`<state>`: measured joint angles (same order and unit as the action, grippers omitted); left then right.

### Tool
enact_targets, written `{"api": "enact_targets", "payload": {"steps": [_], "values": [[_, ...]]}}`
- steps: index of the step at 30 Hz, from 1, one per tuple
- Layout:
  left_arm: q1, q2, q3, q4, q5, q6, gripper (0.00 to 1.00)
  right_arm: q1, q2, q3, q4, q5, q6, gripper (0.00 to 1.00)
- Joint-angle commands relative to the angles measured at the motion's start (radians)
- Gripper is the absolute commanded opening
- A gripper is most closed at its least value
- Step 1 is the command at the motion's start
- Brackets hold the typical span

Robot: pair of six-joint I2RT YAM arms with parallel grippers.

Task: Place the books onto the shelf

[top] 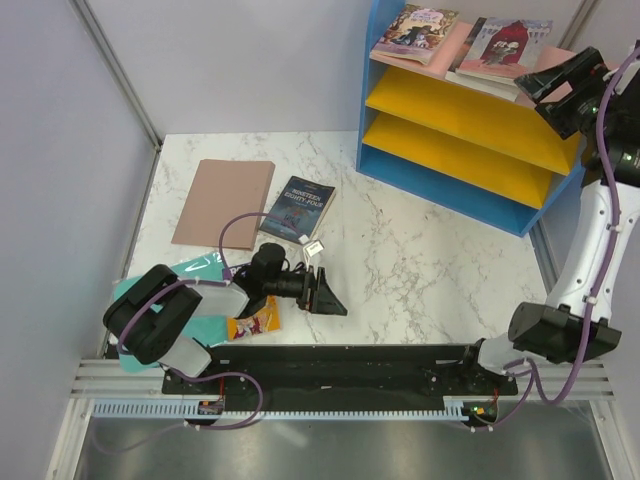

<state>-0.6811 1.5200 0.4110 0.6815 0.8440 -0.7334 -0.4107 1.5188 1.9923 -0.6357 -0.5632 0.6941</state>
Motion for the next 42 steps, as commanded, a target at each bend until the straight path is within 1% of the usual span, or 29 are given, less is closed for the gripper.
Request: {"api": "enact_targets", "payload": {"steps": [1, 2, 3, 4, 5, 6, 7, 8, 9, 10, 11, 12, 13, 14, 15, 17, 18, 19, 21, 23, 27, 28, 30, 31, 32, 34, 37, 40, 42], "values": [[-0.003, -0.135, 0.078, -0.182, -0.094, 0.078, 0.98, 0.019, -0.19, -0.185, 0.06, -0.064, -0.027, 0.93], [0.0, -0.161, 0.11, -0.274, -0.136, 0.1, 0.99, 0.033, -0.266, -0.238, 0.067, -0.069, -0.04, 0.93], [0.003, -0.202, 0.189, -0.36, -0.239, 0.145, 1.0, 0.065, -0.31, -0.37, 0.094, -0.085, -0.068, 0.96], [0.009, -0.216, 0.236, -0.542, -0.29, 0.167, 1.0, 0.084, -0.354, -0.439, 0.138, -0.081, -0.082, 0.98], [0.029, -0.225, 0.282, -0.624, -0.345, 0.187, 1.0, 0.105, -0.396, -0.504, 0.151, -0.054, -0.091, 0.98], [0.046, -0.23, 0.367, -0.687, -0.394, 0.21, 1.0, 0.154, -0.473, -0.636, 0.177, -0.026, -0.099, 0.98], [0.07, -0.234, 0.402, -0.761, -0.448, 0.215, 1.0, 0.18, -0.498, -0.692, 0.192, -0.015, -0.111, 0.98], [0.134, -0.233, 0.426, -0.827, -0.454, 0.212, 1.0, 0.206, -0.528, -0.792, 0.192, -0.009, -0.116, 0.98], [0.176, -0.234, 0.457, -0.847, -0.453, 0.194, 1.0, 0.275, -0.537, -0.84, 0.197, 0.0, -0.116, 0.98], [0.217, -0.231, 0.466, -0.864, -0.436, 0.183, 1.0, 0.311, -0.545, -0.884, 0.197, 0.017, -0.119, 0.98], [0.286, -0.233, 0.482, -0.91, -0.442, 0.177, 1.0, 0.352, -0.558, -0.968, 0.202, 0.037, -0.116, 0.98], [0.313, -0.23, 0.491, -0.943, -0.454, 0.18, 1.0, 0.447, -0.566, -1.009, 0.212, 0.058, -0.113, 0.98], [0.333, -0.227, 0.505, -0.98, -0.52, 0.186, 1.0, 0.493, -0.572, -1.044, 0.232, 0.122, -0.11, 0.98], [0.363, -0.212, 0.529, -1.05, -0.548, 0.195, 1.0, 0.533, -0.572, -1.11, 0.249, 0.144, -0.094, 0.98], [0.379, -0.198, 0.538, -1.077, -0.586, 0.209, 1.0, 0.605, -0.566, -1.142, 0.27, 0.163, -0.078, 0.98], [0.422, -0.152, 0.552, -1.111, -0.603, 0.207, 1.0, 0.673, -0.522, -1.22, 0.358, 0.196, -0.023, 0.98], [0.431, -0.133, 0.557, -1.129, -0.603, 0.207, 1.0, 0.74, -0.499, -1.239, 0.391, 0.212, -0.007, 0.98], [0.437, -0.12, 0.561, -1.136, -0.605, 0.209, 1.0, 0.771, -0.471, -1.253, 0.46, 0.239, 0.008, 0.98], [0.442, -0.074, 0.58, -1.137, -0.608, 0.219, 1.0, 0.843, -0.375, -1.283, 0.537, 0.256, 0.054, 0.97], [0.442, -0.044, 0.604, -1.128, -0.614, 0.223, 1.0, 0.872, -0.263, -1.287, 0.657, 0.263, 0.08, 0.95], [0.442, 0.018, 0.667, -1.093, -0.632, 0.256, 1.0, 0.915, -0.132, -1.29, 0.878, 0.289, 0.125, 0.89], [0.442, 0.029, 0.684, -1.091, -0.64, 0.261, 1.0, 0.917, -0.109, -1.29, 0.962, 0.293, 0.136, 0.88], [0.443, 0.063, 0.745, -1.096, -0.655, 0.273, 1.0, 0.917, -0.016, -1.256, 1.017, 0.299, 0.162, 0.88], [0.443, 0.098, 0.765, -1.1, -0.658, 0.276, 1.0, 0.918, 0.065, -1.235, 1.028, 0.29, 0.172, 0.88], [0.443, 0.117, 0.802, -1.102, -0.655, 0.293, 1.0, 0.921, 0.107, -1.19, 1.048, 0.277, 0.179, 0.84], [0.443, 0.179, 0.839, -1.105, -0.651, 0.299, 1.0, 0.935, 0.185, -1.144, 1.091, 0.266, 0.215, 0.84], [0.443, 0.254, 0.92, -1.128, -0.652, 0.308, 1.0, 0.967, 0.361, -1.039, 1.13, 0.275, 0.264, 0.82], [0.445, 0.302, 0.965, -1.151, -0.683, 0.312, 1.0, 1.0, 0.463, -0.98, 1.177, 0.295, 0.313, 0.81], [0.445, 0.341, 0.98, -1.171, -0.712, 0.318, 1.0, 1.015, 0.498, -0.966, 1.208, 0.312, 0.334, 0.81]]}}
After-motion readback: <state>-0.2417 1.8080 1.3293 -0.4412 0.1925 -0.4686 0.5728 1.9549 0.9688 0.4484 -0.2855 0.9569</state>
